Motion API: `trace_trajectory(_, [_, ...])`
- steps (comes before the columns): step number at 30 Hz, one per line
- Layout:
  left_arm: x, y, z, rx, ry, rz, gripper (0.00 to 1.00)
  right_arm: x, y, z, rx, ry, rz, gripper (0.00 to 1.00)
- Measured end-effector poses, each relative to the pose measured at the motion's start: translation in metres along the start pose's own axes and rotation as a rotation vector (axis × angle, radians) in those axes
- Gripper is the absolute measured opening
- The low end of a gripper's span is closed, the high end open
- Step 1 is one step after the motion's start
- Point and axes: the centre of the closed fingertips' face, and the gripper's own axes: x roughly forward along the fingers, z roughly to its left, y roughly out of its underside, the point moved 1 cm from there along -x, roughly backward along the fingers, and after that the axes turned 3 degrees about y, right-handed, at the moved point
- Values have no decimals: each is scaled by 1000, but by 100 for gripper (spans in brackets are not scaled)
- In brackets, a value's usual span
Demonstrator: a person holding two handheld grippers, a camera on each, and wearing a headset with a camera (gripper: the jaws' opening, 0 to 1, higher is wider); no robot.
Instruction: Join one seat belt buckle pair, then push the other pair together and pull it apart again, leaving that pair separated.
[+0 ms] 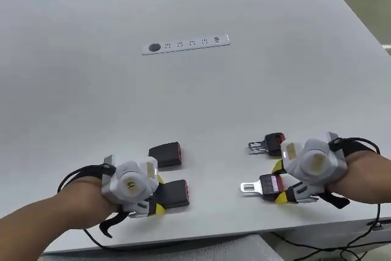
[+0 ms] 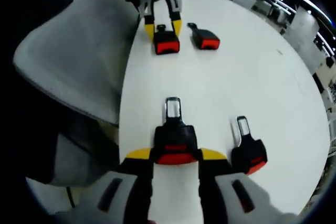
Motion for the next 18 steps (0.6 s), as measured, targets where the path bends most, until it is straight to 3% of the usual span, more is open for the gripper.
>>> trace_trajectory(11, [-5, 0, 0, -1, 6, 4, 32, 29, -61, 0, -9, 12, -56, 32])
trace_trajectory(18, [-7, 1, 4, 0, 11, 9, 32, 41, -86, 0, -29, -1, -62, 32])
